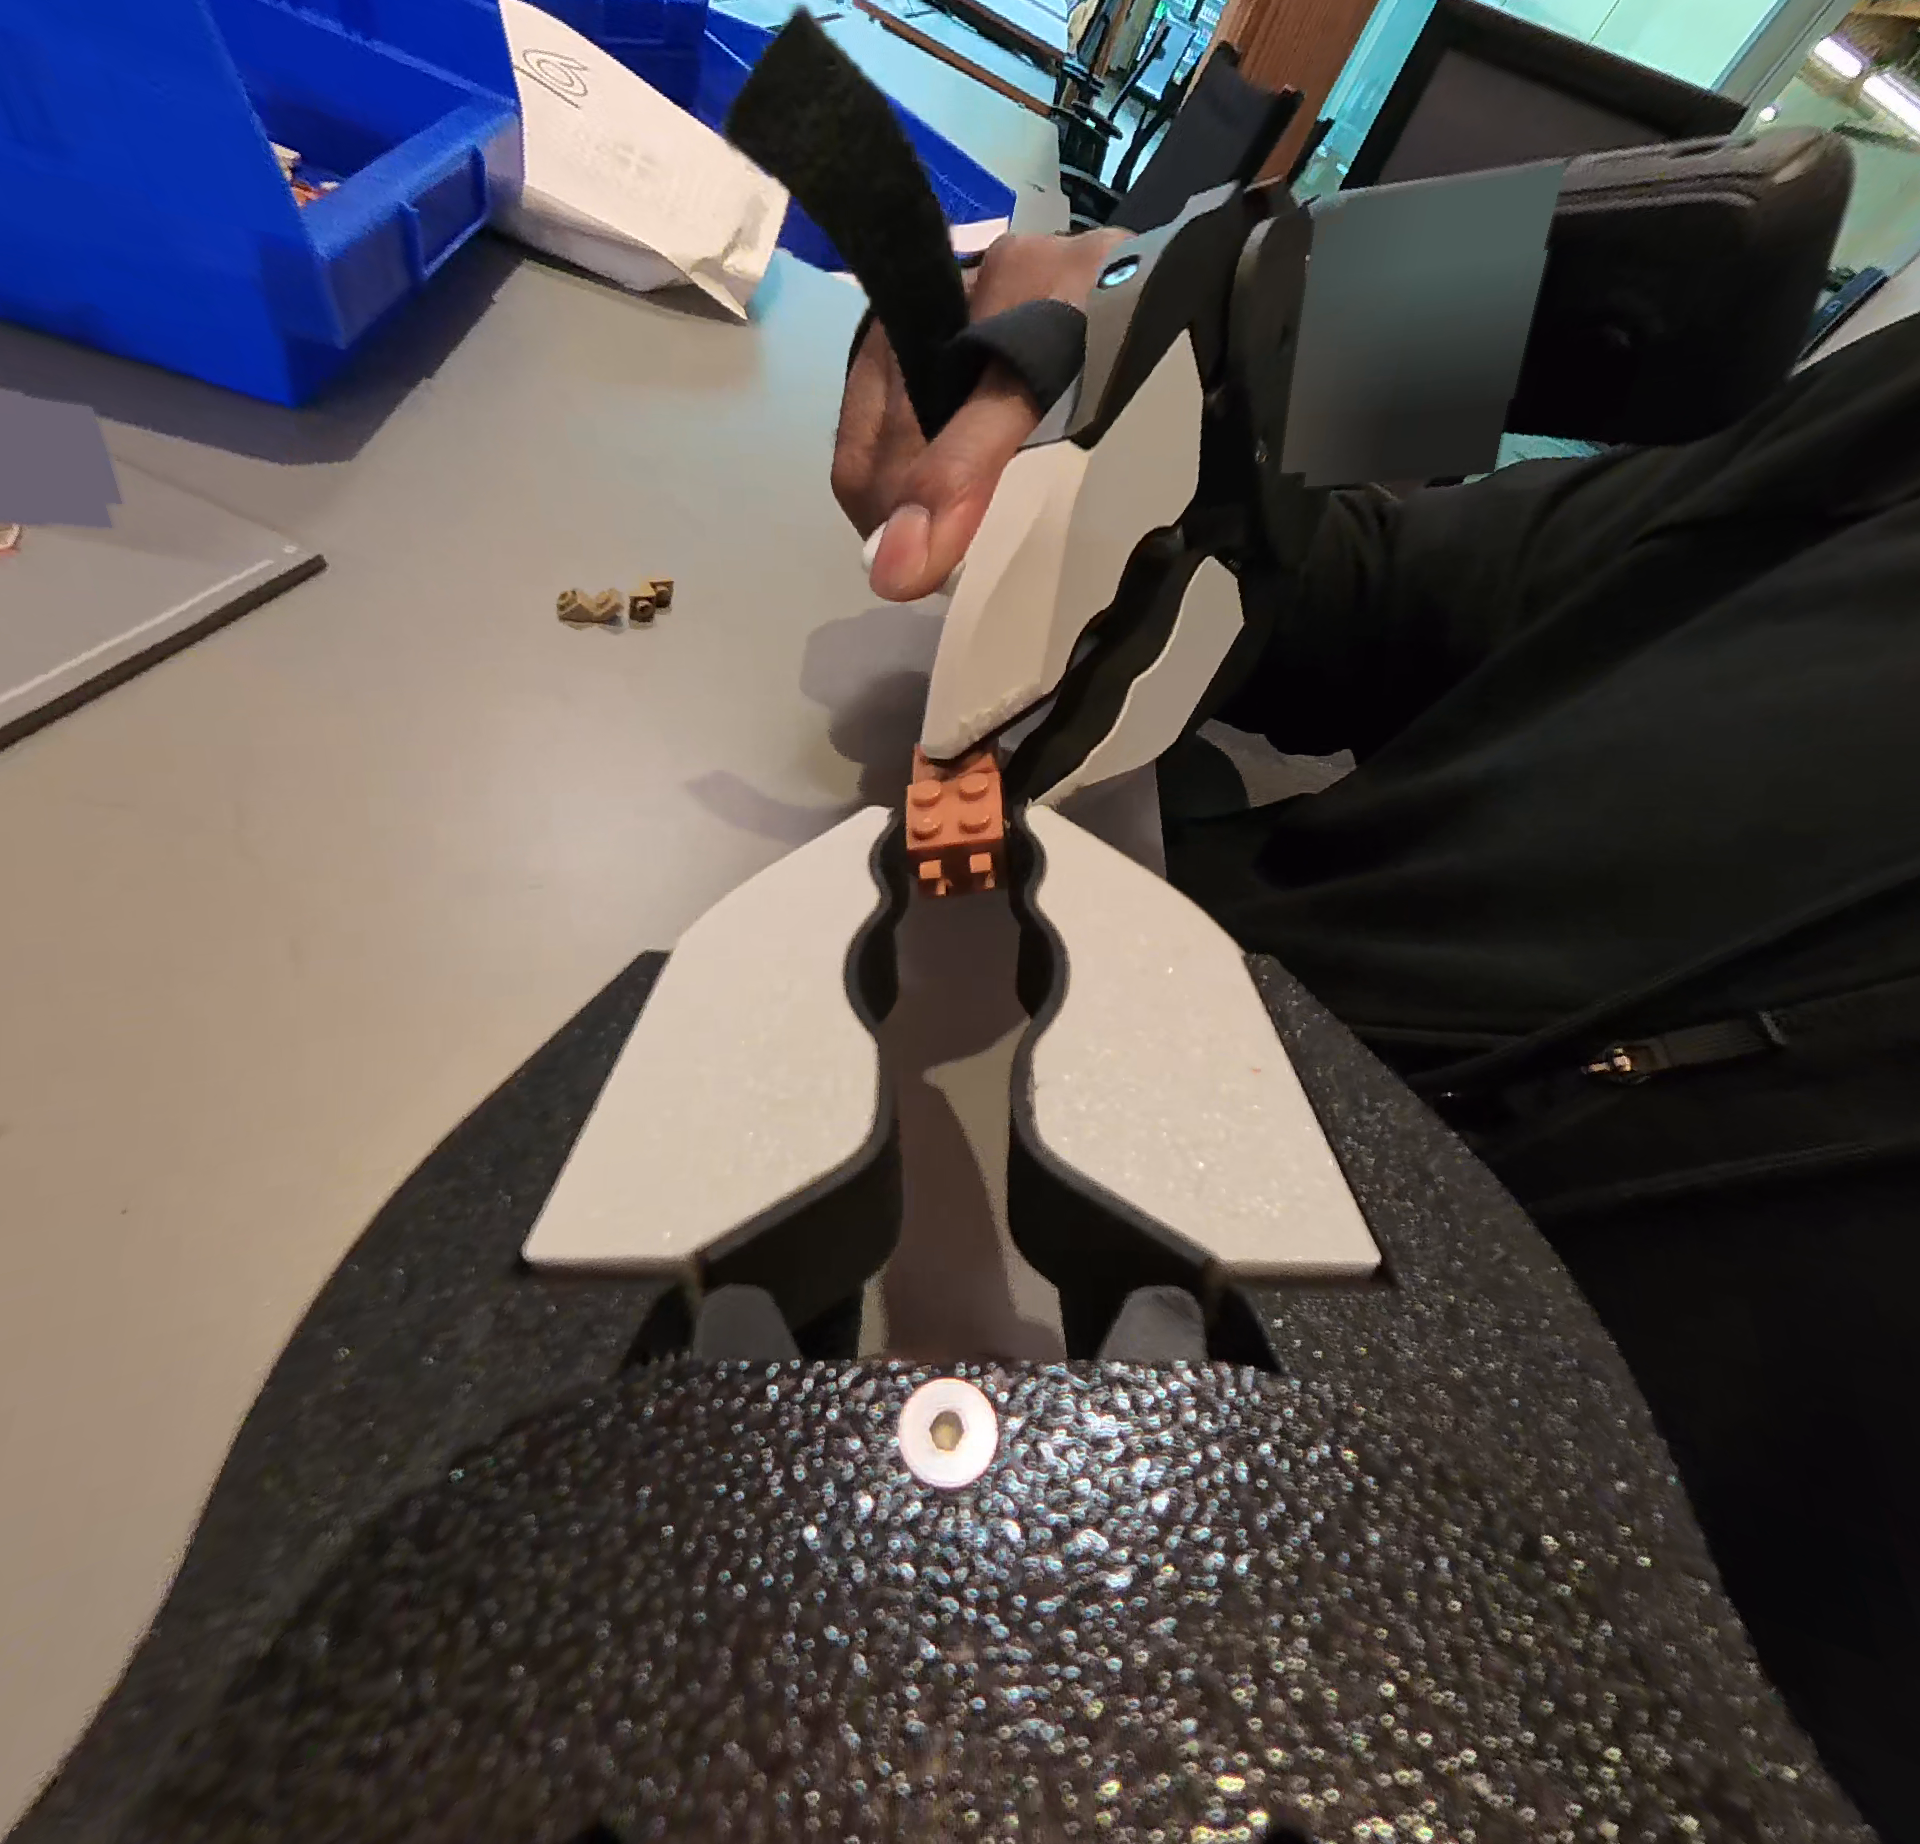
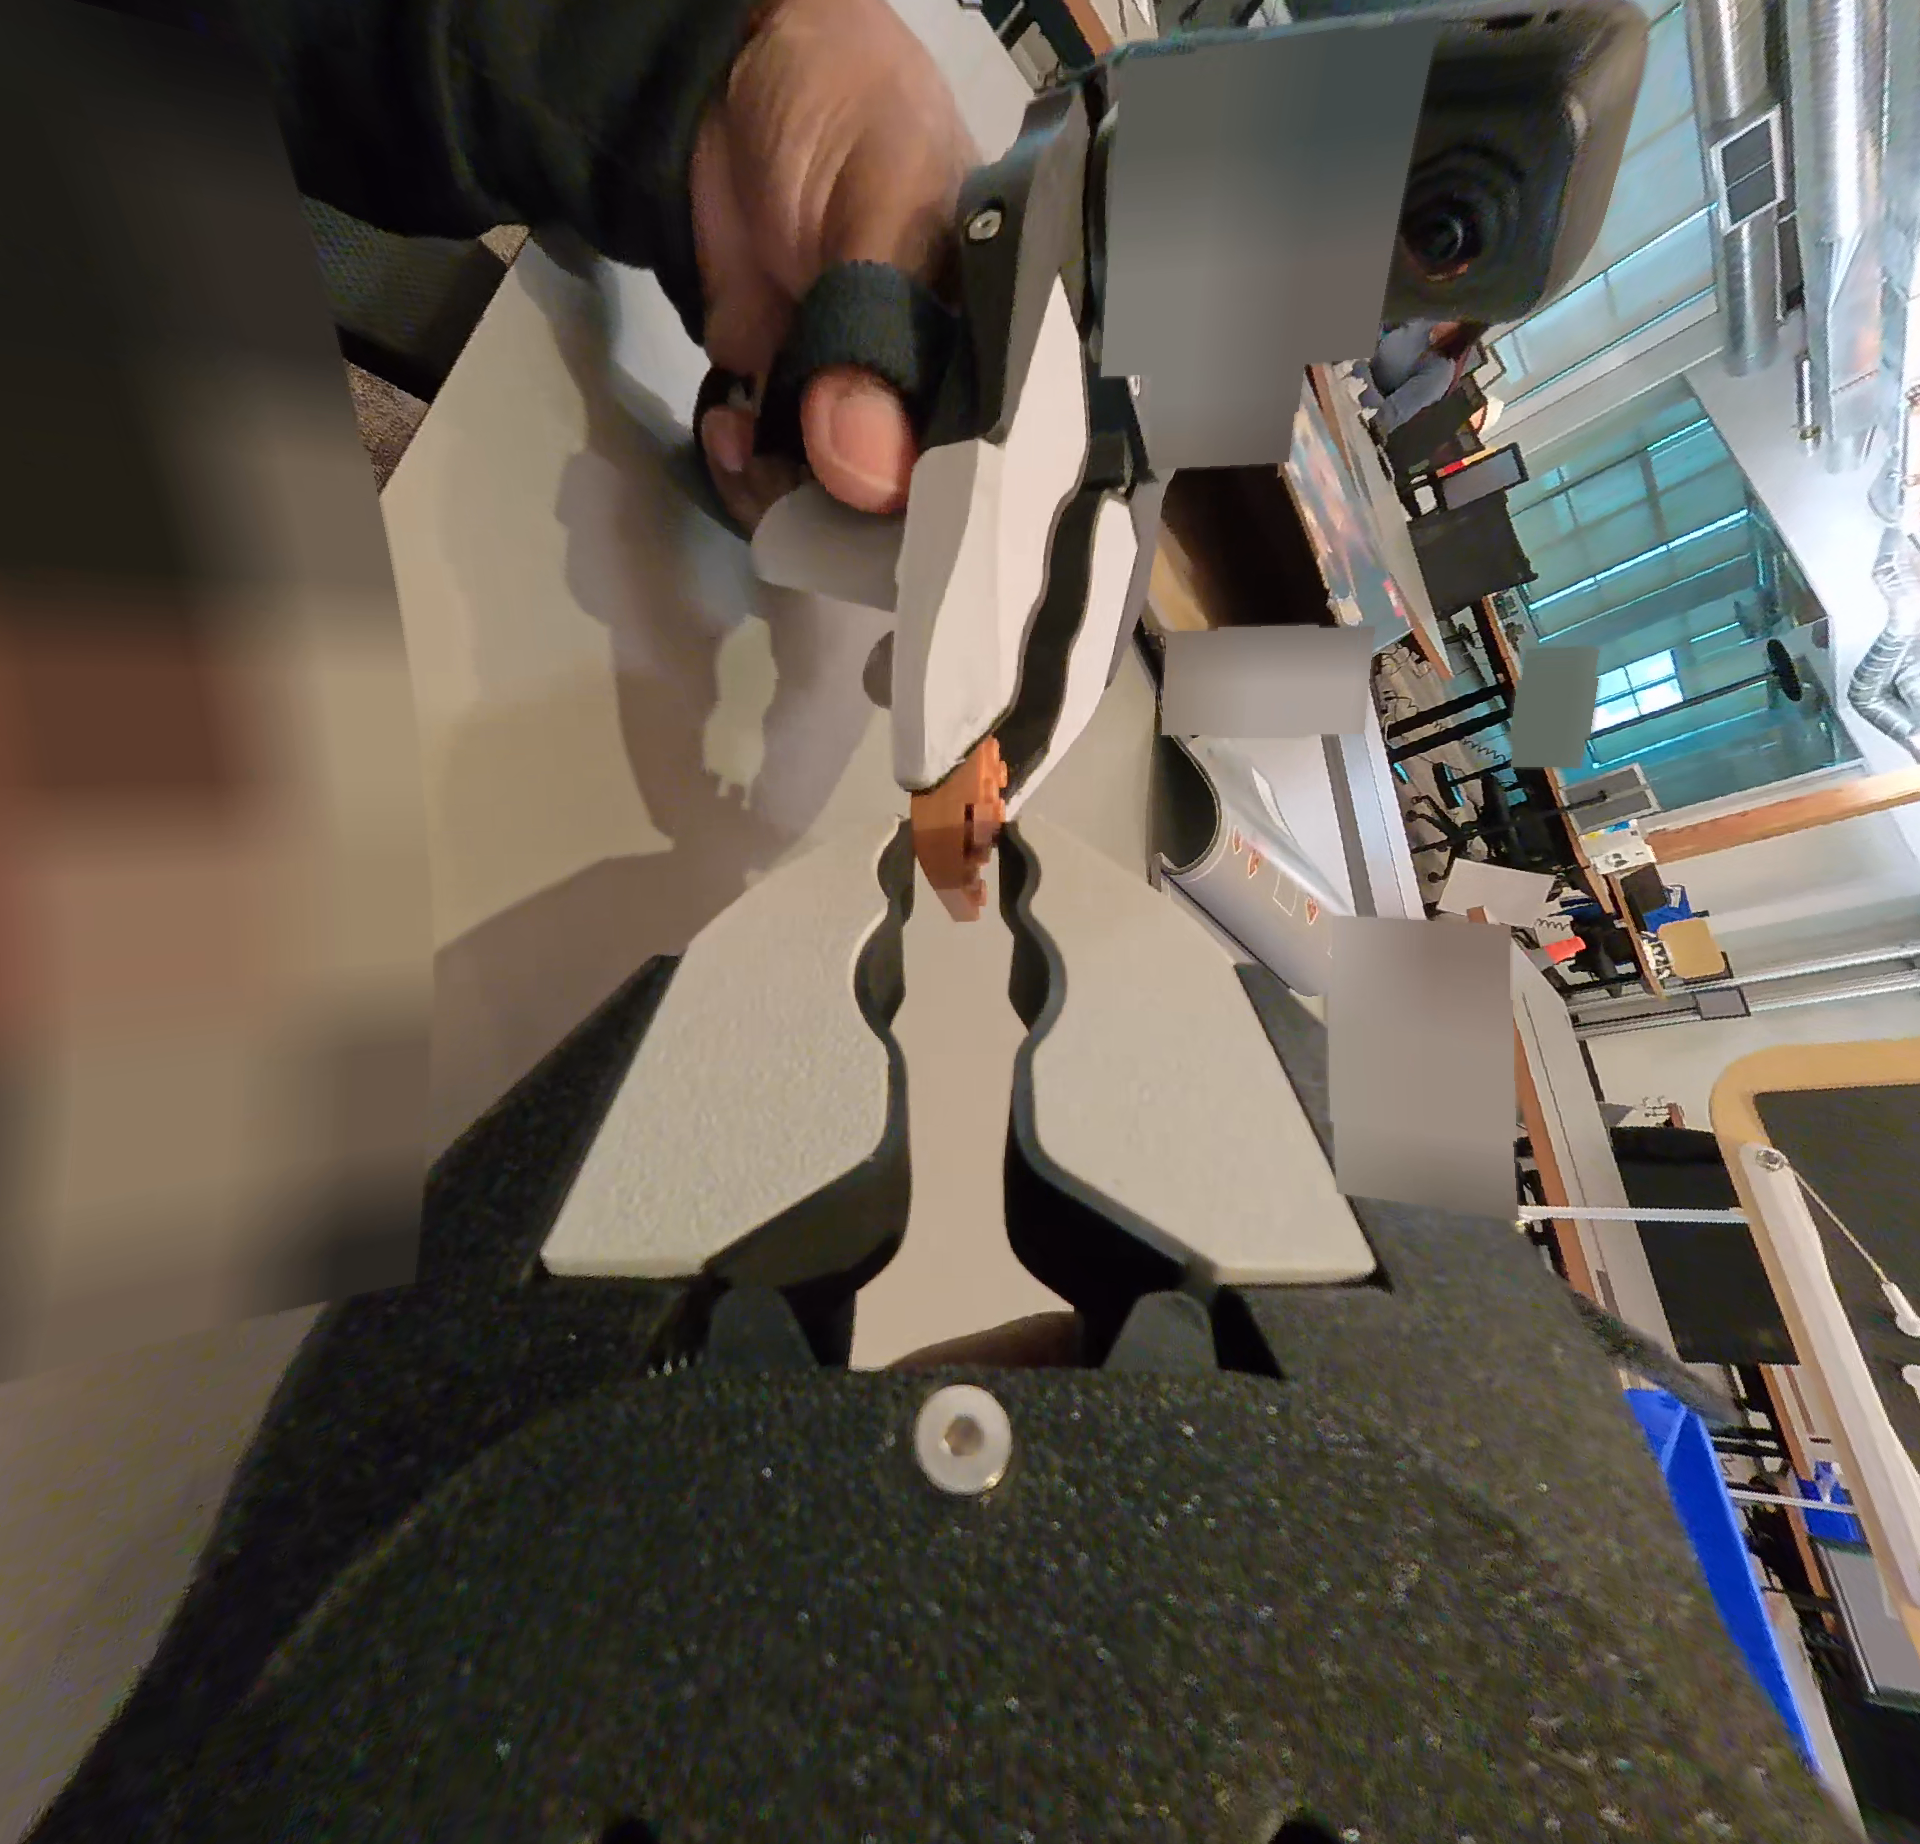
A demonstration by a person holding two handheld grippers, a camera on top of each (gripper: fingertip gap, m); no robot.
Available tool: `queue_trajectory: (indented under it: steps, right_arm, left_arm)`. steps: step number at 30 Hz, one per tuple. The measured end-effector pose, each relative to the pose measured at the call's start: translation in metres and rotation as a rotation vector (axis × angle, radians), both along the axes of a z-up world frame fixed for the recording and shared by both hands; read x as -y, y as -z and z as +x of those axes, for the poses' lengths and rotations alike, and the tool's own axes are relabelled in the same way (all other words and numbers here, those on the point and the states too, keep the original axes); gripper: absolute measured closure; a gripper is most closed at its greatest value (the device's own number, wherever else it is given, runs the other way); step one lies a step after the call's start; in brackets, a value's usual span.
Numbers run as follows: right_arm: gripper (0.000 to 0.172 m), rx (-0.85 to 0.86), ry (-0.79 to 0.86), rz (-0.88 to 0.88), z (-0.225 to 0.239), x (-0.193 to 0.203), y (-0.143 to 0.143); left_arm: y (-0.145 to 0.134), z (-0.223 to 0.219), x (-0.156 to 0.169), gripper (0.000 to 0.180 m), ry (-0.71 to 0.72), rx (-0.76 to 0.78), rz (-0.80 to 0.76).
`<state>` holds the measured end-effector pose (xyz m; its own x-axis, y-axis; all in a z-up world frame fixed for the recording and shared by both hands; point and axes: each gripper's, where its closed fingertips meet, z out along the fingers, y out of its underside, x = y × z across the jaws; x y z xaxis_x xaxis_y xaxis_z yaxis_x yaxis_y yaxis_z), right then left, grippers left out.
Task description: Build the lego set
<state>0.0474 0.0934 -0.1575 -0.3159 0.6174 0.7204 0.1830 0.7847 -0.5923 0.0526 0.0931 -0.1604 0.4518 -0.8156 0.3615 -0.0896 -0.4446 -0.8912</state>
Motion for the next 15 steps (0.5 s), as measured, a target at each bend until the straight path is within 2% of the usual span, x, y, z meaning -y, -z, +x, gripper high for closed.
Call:
queue_trajectory:
  steps: [15]
  right_arm:
    - [0.157,-0.039,0.006,0.129,-0.001,-0.001,-0.012]
  left_arm:
    - [-0.012,-0.001,-0.002,0.164,-0.008,0.146,-0.056]
